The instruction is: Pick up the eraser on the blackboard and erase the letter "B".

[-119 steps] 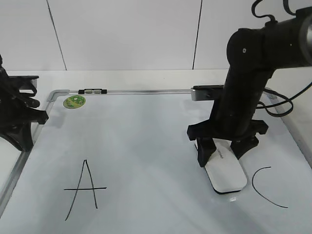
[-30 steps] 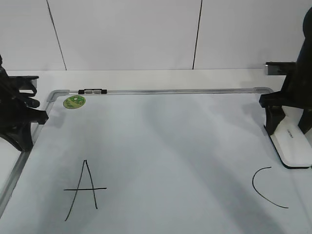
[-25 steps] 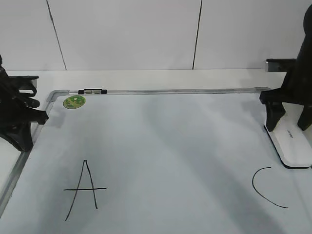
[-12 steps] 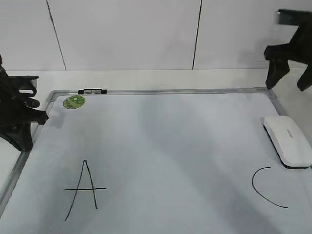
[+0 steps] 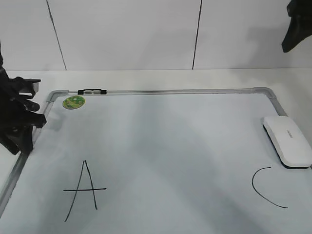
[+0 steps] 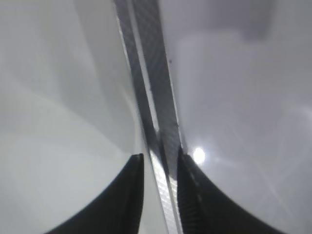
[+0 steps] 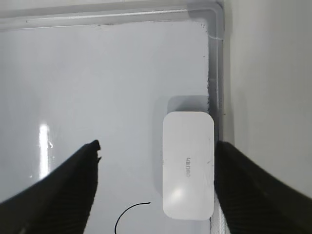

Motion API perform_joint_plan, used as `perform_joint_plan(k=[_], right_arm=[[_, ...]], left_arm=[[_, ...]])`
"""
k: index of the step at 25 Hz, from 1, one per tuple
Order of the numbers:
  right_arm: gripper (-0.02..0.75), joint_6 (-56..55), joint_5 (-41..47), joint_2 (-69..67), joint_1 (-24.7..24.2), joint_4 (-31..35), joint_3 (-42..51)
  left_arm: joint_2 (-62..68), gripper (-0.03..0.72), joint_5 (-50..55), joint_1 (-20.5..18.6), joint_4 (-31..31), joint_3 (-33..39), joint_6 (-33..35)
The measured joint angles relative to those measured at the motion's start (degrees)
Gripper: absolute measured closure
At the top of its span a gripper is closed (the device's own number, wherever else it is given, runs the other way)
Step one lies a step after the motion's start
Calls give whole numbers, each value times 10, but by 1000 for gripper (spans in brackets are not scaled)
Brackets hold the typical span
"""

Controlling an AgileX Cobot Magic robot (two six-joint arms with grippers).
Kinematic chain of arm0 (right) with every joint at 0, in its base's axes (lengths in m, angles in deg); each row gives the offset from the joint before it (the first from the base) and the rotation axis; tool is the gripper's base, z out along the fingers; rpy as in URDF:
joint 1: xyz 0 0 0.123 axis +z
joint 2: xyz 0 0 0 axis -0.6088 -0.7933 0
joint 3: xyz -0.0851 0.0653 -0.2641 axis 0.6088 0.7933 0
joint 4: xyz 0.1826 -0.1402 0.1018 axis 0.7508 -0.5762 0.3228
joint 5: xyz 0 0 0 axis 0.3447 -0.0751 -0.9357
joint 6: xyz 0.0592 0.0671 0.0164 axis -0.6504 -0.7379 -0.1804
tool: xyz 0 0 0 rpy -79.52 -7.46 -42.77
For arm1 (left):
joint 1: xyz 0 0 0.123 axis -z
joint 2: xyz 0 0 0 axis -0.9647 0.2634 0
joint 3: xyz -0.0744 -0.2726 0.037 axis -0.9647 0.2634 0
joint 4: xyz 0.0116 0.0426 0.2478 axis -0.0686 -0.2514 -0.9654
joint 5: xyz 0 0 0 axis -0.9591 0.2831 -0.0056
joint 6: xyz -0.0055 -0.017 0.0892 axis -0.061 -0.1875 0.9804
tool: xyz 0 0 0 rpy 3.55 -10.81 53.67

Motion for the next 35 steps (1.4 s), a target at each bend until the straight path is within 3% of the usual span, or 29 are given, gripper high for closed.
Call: perform_joint_plan(k=[2,5,14,19,29,35], right_arm=[[147,0,2,13,0,0,0],[147,0,4,29,0,0,0],[148,0,7,114,0,1,2],[148,0,8,200,0,2,64],[148,6,12,461,0,-19,326],[148,6,14,599,0,-27,409]], left_arm=[[3,421,17,0,-1,-10,0],[3,373,29,0,-2,-33,2],[-43,361,89,0,-5,-82,2],[-110,360,97,0,-5,-79,2],[-352,361,103,0,-2,44,2],[-532,361,111,0,-16,138,2]])
